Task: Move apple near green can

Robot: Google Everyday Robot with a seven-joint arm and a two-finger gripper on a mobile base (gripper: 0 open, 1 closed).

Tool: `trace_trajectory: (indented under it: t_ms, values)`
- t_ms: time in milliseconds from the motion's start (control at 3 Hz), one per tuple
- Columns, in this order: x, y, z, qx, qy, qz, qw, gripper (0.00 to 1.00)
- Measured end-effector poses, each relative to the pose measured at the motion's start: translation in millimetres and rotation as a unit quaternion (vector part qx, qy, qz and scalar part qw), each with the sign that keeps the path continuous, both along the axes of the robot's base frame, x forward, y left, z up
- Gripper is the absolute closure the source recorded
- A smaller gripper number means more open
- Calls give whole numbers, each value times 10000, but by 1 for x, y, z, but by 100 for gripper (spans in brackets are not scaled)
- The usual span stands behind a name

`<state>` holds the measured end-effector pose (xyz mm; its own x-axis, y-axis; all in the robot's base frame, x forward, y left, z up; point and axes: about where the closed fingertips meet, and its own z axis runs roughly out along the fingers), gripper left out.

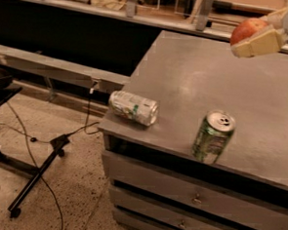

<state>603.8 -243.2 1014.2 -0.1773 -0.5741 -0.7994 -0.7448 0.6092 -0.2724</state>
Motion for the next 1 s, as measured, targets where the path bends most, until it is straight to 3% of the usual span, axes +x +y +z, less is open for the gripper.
trace_trajectory:
  t_ms: [333, 667, 1000]
  values:
    - [-28, -25, -6, -79, 94, -296, 9995, 100]
    - [-24, -20, -6, -66, 81, -249, 9996, 100]
    - [-17, -26, -31, 235, 211, -80, 9995, 100]
